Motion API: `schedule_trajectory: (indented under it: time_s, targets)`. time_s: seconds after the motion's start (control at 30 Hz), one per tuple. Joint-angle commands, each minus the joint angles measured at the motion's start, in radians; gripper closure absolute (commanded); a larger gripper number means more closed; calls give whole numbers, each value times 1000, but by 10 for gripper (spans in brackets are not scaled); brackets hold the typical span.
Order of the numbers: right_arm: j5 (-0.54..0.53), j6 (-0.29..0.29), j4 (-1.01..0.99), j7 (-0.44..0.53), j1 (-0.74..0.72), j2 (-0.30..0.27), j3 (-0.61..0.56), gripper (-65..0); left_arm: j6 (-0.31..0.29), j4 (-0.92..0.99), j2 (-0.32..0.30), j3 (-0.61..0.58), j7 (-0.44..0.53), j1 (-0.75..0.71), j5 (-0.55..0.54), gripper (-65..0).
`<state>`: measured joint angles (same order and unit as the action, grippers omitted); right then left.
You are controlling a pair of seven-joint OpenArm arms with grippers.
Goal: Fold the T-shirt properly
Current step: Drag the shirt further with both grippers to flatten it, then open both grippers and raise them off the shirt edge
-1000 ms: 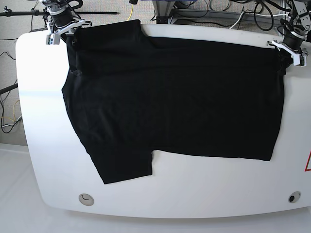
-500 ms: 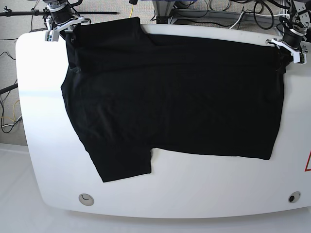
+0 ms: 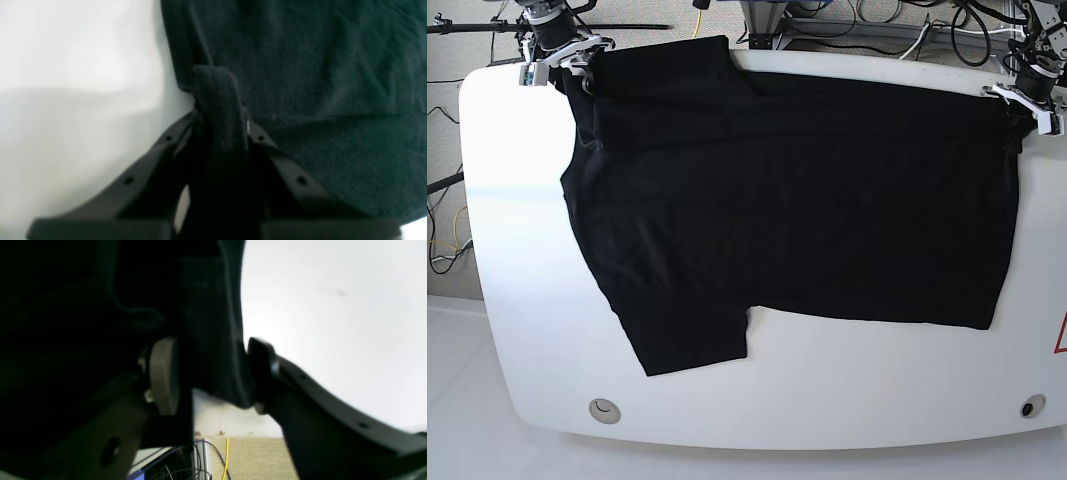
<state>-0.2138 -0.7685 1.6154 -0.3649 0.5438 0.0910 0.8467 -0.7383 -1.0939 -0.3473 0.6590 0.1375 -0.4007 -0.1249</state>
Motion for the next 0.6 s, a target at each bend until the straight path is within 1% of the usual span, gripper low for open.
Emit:
schedule_trajectory:
  time_s: [0.0,0.07,0.13,0.27,0.37,0.43,0.57]
  targets:
    - [146,70,-22,-158,28,3,7,-359,40,18,-5,18,-129,-20,98,-73]
    - [146,70,-22,-158,26,3,7,-353,40,16,0,34,-129,-20,98,-118]
    - [146,70,-22,-158,26,3,7,-344,40,10,18,52,-129,-20,98,-174]
    - [146,70,-22,-156,26,3,7,-338,40,-7,40,83,-129,-4,100,-313]
    - [146,70,-22,-156,25,3,7,-338,40,-25,43,92,-129,6,101,-393]
    - [146,70,-22,-154,25,3,7,-338,40,-35,44,89,-129,6,101,-414]
    - [146,70,-22,-154,25,3,7,-338,40,-41,64,86,-129,7,101,-416]
